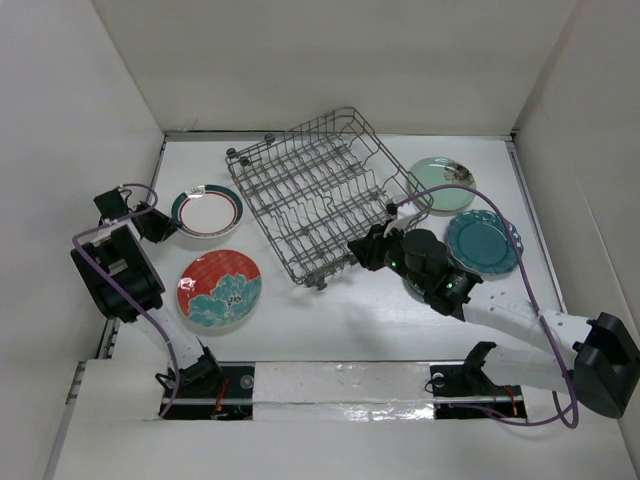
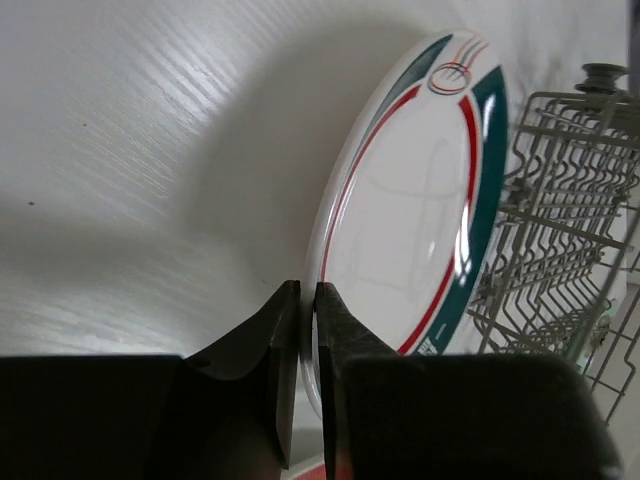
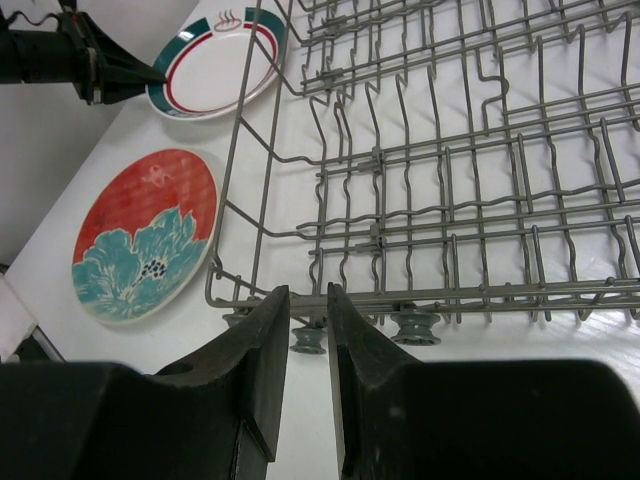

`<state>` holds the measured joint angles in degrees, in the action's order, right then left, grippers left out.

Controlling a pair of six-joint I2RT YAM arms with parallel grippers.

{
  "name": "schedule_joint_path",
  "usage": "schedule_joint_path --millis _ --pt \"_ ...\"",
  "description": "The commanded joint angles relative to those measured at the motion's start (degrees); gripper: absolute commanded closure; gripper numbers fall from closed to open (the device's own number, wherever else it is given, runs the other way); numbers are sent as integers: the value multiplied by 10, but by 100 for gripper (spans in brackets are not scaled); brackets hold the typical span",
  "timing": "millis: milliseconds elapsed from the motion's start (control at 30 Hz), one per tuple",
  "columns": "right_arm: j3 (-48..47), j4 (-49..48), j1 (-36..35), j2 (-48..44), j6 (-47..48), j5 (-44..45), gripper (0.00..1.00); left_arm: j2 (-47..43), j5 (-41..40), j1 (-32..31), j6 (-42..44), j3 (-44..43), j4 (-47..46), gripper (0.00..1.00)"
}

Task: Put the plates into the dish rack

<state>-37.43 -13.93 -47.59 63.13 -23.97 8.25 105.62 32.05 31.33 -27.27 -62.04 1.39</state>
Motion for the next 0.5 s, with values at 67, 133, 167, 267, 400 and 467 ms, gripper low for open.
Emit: schedule_joint_path --millis 67,133,167,267,400,467 --pt "-7 -19 4 0 8 -7 73 -114 -17 6 -22 8 0 100" --pt "-6 -19 4 -6 9 -3 73 -143 -17 6 -31 12 5 100" --pt "-5 -18 4 -7 9 -2 73 -153 -17 6 -35 16 3 100" --pt "-5 -20 4 -11 10 1 73 -197 -17 6 -48 40 -10 100" --pt "-5 -21 4 -7 12 0 72 -251 -17 6 -70 53 -10 100" --pt "-4 -23 4 -10 16 1 70 -284 -17 1 -92 61 -22 100"
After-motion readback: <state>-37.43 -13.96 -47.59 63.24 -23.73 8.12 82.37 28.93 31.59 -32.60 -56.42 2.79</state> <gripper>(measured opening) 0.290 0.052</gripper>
